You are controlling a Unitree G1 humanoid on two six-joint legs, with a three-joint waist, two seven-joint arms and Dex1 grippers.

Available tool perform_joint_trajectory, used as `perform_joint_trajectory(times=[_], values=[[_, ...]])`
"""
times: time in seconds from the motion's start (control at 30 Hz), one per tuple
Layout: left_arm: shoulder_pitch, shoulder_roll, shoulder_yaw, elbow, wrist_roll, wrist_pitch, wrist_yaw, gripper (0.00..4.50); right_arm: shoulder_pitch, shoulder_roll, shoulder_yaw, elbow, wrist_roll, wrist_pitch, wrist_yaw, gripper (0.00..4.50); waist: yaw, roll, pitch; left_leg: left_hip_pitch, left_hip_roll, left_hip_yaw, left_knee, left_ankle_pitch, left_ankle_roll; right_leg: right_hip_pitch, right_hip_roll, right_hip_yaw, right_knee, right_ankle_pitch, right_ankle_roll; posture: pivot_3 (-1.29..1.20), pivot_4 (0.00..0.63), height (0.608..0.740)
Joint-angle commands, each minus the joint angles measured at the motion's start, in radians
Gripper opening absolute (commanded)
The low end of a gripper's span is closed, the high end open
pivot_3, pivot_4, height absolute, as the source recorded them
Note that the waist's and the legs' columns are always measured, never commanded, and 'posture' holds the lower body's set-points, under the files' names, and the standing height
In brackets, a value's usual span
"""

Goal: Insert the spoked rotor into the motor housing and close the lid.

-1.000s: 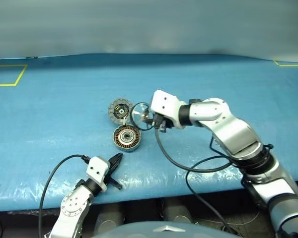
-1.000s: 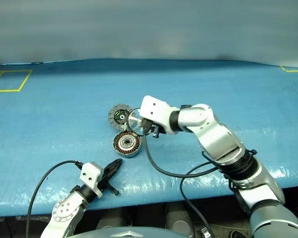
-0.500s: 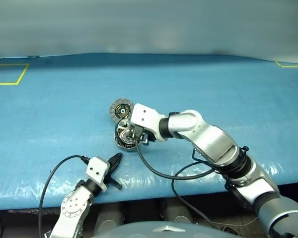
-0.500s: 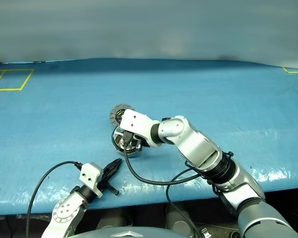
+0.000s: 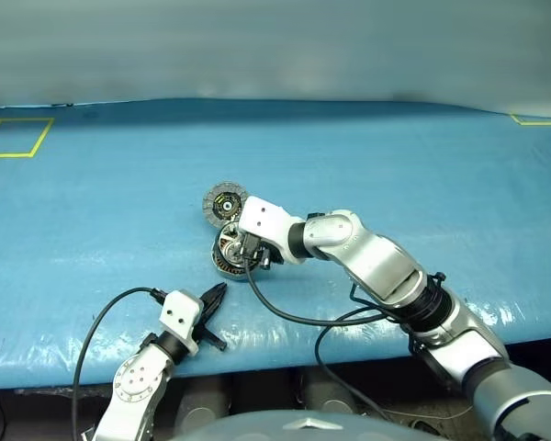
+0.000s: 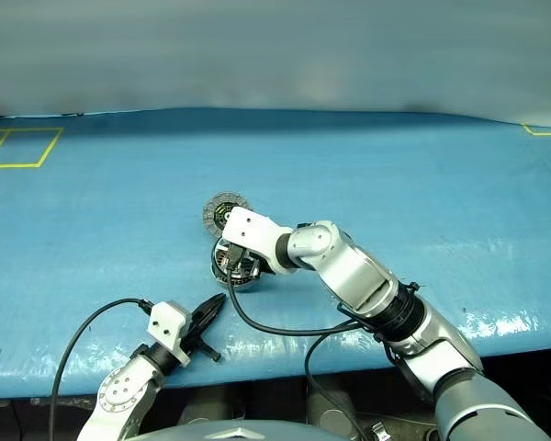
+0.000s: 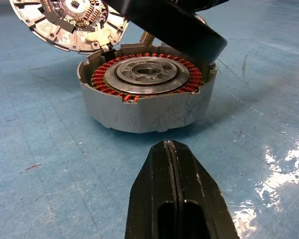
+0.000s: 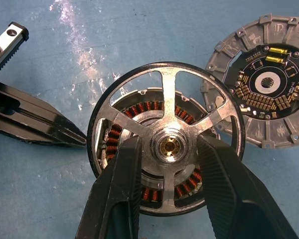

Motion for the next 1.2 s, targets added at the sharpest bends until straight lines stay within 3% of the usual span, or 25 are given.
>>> perform_joint_trajectory(times=[0.03, 0.43, 0.67, 0.87, 1.03, 1.2], values=[[0.007, -0.007, -0.015, -0.035, -0.004, 0.007, 0.005, 0.0, -0.002, 0.011, -0.006, -0.004, -0.009, -0.026, -0.008, 1.36, 0.0, 0.0, 0.0, 0.0, 0.0, 0.0, 0.0, 0.0, 0.0, 0.0, 0.0, 0.0, 0.0, 0.0, 0.0, 0.0, 0.15, 0.74], [0.003, -0.006, -0.011, -0.031, -0.007, 0.008, 0.001, 0.0, 0.005, -0.014, 0.017, 0.002, -0.017, -0.043, 0.026, 1.36, 0.0, 0.0, 0.0, 0.0, 0.0, 0.0, 0.0, 0.0, 0.0, 0.0, 0.0, 0.0, 0.0, 0.0, 0.0, 0.0, 0.15, 0.74], [0.001, -0.008, -0.008, -0.006, -0.009, -0.006, -0.003, 0.0, 0.002, 0.005, -0.004, 0.004, -0.025, -0.043, 0.015, 3.66, -0.001, 0.0, 0.0, 0.0, 0.0, 0.0, 0.0, 0.0, 0.0, 0.0, 0.0, 0.0, 0.0, 0.0, 0.0, 0.0, 0.15, 0.74], [0.0, -0.01, -0.005, 0.004, -0.008, -0.013, -0.003, 0.0, -0.012, 0.012, -0.036, -0.016, -0.016, -0.029, 0.012, 3.66, -0.001, 0.0, 0.0, 0.0, 0.0, 0.0, 0.0, 0.0, 0.0, 0.0, 0.0, 0.0, 0.0, 0.0, 0.0, 0.0, 0.15, 0.74], [0.007, -0.01, 0.004, 0.006, -0.004, -0.029, 0.008, 0.0, -0.018, 0.035, -0.151, -0.084, 0.048, 0.009, 0.016, 3.66, -0.001, 0.0, 0.0, 0.0, 0.0, 0.0, 0.0, 0.0, 0.0, 0.0, 0.0, 0.0, 0.0, 0.0, 0.0, 0.0, 0.15, 0.74], [0.01, -0.008, 0.014, 0.007, -0.003, -0.043, 0.014, 0.0, -0.034, 0.02, -0.235, 0.001, 0.029, -0.079, -0.02, 2.1, -0.001, 0.0, 0.0, 0.0, 0.0, 0.0, 0.0, 0.0, 0.0, 0.0, 0.0, 0.0, 0.0, 0.0, 0.0, 0.0, 0.15, 0.74]])
